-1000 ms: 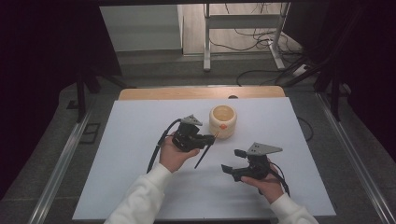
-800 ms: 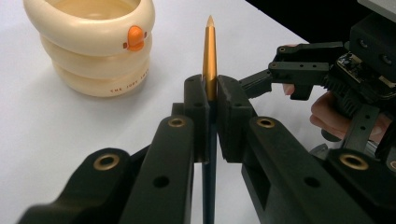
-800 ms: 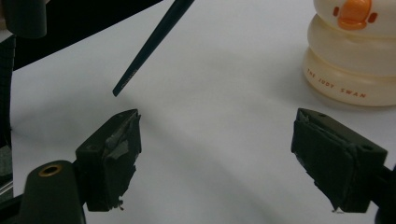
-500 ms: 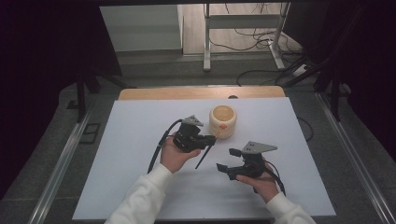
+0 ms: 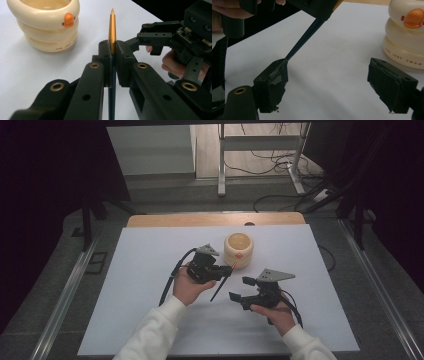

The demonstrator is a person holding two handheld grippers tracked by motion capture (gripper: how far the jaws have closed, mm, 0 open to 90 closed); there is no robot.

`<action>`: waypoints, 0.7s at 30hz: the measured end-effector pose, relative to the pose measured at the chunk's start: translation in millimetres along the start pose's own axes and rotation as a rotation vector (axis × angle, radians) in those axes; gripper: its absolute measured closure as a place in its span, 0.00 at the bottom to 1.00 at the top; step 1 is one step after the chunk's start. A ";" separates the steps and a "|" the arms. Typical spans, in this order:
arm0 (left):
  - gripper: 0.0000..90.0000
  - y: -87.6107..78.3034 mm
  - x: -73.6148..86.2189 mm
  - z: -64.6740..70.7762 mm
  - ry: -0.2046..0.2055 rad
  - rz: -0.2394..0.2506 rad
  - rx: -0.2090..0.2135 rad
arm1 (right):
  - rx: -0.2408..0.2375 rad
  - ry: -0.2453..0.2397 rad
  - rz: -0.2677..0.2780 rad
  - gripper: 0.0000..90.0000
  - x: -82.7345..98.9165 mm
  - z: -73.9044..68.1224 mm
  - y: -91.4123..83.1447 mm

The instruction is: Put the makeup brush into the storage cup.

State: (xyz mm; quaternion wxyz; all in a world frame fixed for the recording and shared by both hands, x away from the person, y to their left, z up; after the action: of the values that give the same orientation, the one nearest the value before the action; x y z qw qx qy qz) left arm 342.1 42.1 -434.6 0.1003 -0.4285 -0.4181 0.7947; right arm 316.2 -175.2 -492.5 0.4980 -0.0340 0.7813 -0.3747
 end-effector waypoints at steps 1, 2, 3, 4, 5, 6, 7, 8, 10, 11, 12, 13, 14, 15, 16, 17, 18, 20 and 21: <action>0.93 -0.1 0.0 0.0 0.000 0.000 0.000 | 0.000 -0.002 -0.002 0.19 -0.5 -0.5 1.1; 0.93 -0.2 0.1 0.1 -0.002 0.002 0.001 | -0.002 -0.003 -0.002 0.19 -1.0 -1.2 2.0; 0.93 -0.1 0.1 0.3 -0.005 0.005 0.001 | -0.004 -0.006 -0.004 0.19 -1.5 -1.6 2.7; 0.93 -0.3 0.1 0.3 -0.005 0.006 0.001 | -0.004 -0.006 -0.003 0.19 -1.9 -1.9 3.2; 0.93 -0.6 0.2 0.1 -0.002 0.003 0.000 | -0.006 -0.006 -0.003 0.19 -2.5 -2.4 4.0; 0.93 -0.7 0.2 0.1 -0.001 0.002 -0.001 | -0.007 -0.007 -0.002 0.19 -3.1 -2.7 4.6; 0.93 -0.7 0.1 0.2 -0.001 0.002 -0.001 | -0.007 -0.007 -0.002 0.19 -3.4 -2.9 5.1; 0.93 -0.6 0.1 0.3 -0.001 0.002 0.000 | -0.007 -0.008 -0.002 0.19 -3.7 -3.0 5.5; 0.93 -0.6 0.1 0.5 -0.001 0.001 0.001 | -0.013 -0.004 0.002 0.19 -4.2 -3.2 6.3; 0.93 -0.5 0.1 0.6 -0.002 0.001 0.001 | -0.018 0.001 0.003 0.19 -4.6 -3.3 6.4; 0.93 -0.4 0.1 0.5 -0.001 0.001 0.001 | -0.018 0.000 0.004 0.19 -4.8 -3.2 6.6; 0.93 -0.4 0.0 0.5 -0.001 0.001 0.001 | -0.019 -0.001 0.006 0.19 -5.2 -3.3 7.0; 0.93 -0.4 0.0 0.4 -0.001 0.001 0.001 | -0.021 0.000 0.008 0.19 -5.6 -3.6 7.7; 0.93 -0.6 0.0 0.4 -0.001 0.001 0.001 | -0.021 0.000 0.009 0.19 -5.9 -3.7 8.0; 0.93 -0.3 -0.2 0.8 -0.005 0.004 0.001 | -0.022 0.001 0.009 0.20 -6.1 -3.9 8.2; 0.93 -0.3 -0.3 0.9 -0.005 0.004 0.001 | -0.024 0.003 0.011 0.20 -6.6 -4.4 8.9; 0.93 -0.3 -0.4 1.1 -0.005 0.004 0.001 | -0.024 0.002 0.013 0.20 -7.0 -4.6 9.4; 0.93 -0.1 -0.6 1.5 -0.004 0.004 0.002 | -0.028 -0.001 0.014 0.22 -7.8 -5.3 10.5; 0.93 0.1 -0.6 1.7 -0.005 0.004 0.002 | -0.037 0.002 0.016 0.23 -8.4 -5.6 11.0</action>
State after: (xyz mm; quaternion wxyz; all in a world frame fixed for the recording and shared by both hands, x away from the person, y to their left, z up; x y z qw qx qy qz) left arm 341.2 40.8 -433.8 0.0983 -0.4273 -0.4166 0.7964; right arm 319.4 -160.7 -491.7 0.4996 -0.0365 0.7887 -0.3564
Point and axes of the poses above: each handheld gripper's, and its own axes: y roughly forward along the jaws, x roughly out of its underside, z roughly to its right, the point moved 1 cm from there along y, roughly forward along the jaws, and after that the axes turned 12 degrees about -z, right-handed, at the moved point
